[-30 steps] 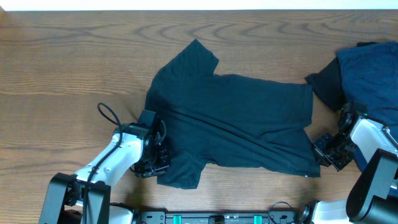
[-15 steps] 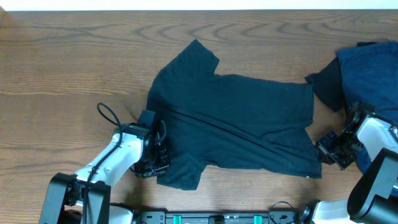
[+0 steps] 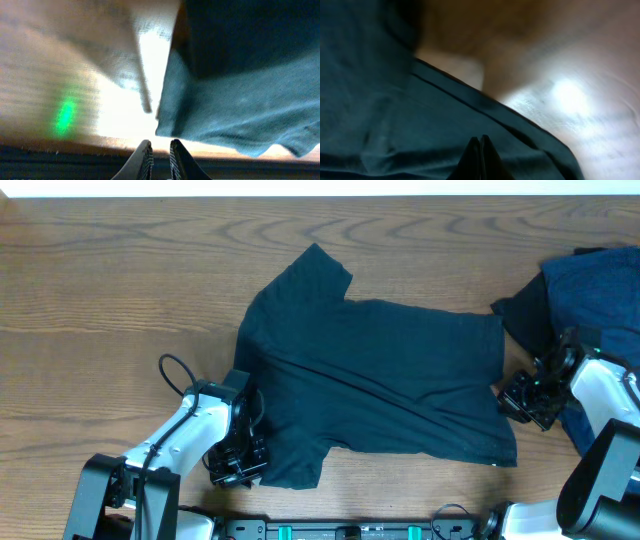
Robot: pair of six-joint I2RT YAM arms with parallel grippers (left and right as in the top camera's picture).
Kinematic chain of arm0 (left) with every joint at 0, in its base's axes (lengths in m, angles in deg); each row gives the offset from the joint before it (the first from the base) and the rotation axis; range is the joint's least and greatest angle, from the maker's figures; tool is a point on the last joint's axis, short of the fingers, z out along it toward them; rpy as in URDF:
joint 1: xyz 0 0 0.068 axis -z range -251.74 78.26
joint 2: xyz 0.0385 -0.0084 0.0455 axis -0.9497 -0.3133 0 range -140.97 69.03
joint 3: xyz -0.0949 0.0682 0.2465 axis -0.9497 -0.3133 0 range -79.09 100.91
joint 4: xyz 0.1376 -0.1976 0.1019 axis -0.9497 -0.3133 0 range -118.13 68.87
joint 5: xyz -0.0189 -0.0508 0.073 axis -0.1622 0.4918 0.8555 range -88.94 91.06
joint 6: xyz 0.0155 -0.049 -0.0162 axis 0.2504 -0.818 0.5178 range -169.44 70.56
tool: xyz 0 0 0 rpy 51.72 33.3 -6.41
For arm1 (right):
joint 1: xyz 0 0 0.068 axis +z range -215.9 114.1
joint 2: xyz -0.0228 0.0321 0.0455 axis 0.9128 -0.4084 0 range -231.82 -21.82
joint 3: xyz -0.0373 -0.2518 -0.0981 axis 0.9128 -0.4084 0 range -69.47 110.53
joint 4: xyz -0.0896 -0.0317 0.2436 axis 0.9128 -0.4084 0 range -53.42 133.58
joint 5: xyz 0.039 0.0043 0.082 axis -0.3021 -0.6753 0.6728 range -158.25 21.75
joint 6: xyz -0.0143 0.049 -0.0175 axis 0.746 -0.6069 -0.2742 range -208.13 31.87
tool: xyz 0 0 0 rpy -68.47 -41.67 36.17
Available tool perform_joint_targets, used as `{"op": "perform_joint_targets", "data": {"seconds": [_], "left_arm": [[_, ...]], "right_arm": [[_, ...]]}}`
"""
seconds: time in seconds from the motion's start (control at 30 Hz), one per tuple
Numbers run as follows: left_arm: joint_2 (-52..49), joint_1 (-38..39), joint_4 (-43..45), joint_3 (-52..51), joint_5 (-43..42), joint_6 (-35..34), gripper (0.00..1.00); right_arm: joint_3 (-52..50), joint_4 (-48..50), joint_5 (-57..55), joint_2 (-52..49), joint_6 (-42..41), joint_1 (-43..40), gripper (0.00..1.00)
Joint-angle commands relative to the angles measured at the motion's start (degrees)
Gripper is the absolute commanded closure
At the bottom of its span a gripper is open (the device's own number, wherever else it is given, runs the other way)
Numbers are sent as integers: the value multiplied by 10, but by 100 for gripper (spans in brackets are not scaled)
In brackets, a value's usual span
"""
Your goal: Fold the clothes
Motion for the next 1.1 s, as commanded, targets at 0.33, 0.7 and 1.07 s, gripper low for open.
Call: {"op": "perform_joint_targets", "data": {"seconds": [0.33,0.7,1.07], "left_arm": [[103,1,-27,52,-7,9,86],[128,1,-27,54,-7,5,85],[128,1,-25,54,-7,13,85]], "right_arm": [[-31,18,-1,-3,19,33,99],[-105,48,-105,-3,-74,9,99],[-99,3,-107,-3,-135,-93,99]]}}
